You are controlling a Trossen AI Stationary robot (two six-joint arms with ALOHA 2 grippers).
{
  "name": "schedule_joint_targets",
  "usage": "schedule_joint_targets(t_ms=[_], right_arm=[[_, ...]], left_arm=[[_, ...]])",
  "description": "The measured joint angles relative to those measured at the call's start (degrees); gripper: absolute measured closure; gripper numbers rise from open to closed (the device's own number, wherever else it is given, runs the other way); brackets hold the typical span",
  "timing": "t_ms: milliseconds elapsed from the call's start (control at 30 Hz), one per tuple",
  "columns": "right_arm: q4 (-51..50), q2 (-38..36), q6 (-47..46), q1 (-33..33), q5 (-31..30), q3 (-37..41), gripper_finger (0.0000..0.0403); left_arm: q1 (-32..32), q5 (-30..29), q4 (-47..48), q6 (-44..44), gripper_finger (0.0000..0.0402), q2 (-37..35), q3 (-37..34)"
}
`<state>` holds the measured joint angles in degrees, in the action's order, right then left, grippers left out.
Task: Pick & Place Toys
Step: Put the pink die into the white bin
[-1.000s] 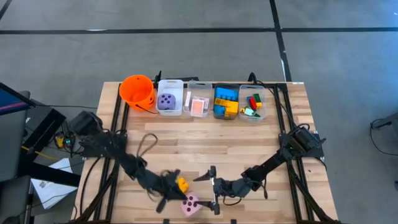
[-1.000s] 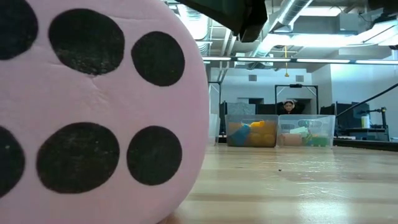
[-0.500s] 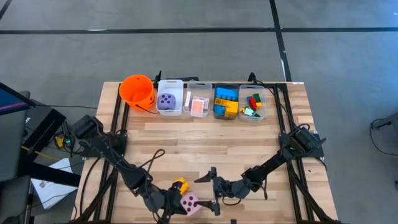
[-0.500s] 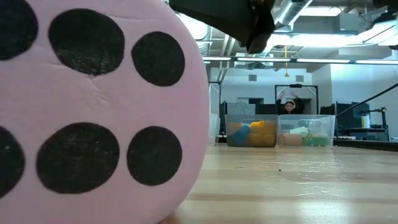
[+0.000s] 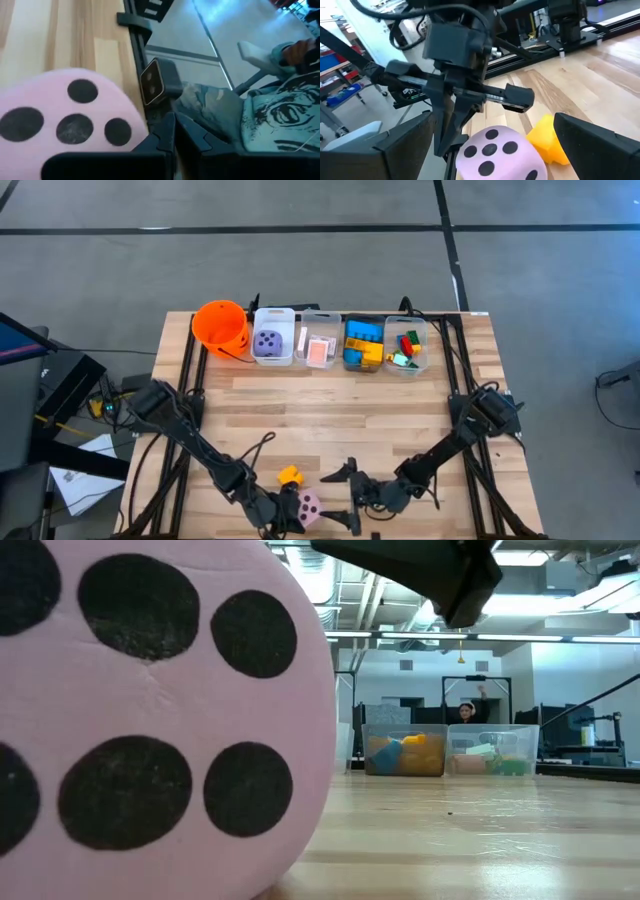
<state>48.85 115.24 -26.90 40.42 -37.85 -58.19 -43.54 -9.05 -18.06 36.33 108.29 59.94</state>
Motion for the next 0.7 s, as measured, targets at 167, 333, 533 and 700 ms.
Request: schedule_joint_targets(t_ms=[167, 333, 533, 700], right_arm=[[0.02, 0.0, 0.09, 0.6, -1.66, 0.0, 0.0003], [-0.02, 0.0, -0.12, -0.06, -1.66, 0.0, 0.0003], [-0.01, 0.0, -0.12, -0.08, -1.62, 0.0, 0.0003], [-0.26, 0.0, -0.12, -0.04, -1.17, 0.0, 0.0003]], left_arm=[[-0.01, -0.02, -0.13, 1.2, 0.0402, 2.19, 0.0], [0.83, 0.12, -0.05, 1.28, 0.0402, 3.73, 0.12], [3.15, -4.1, 6.77, 0.4, 0.0402, 2.66, 0.17], [5.56, -7.28, 14.89, -0.34, 0.0401, 1.82, -0.07]])
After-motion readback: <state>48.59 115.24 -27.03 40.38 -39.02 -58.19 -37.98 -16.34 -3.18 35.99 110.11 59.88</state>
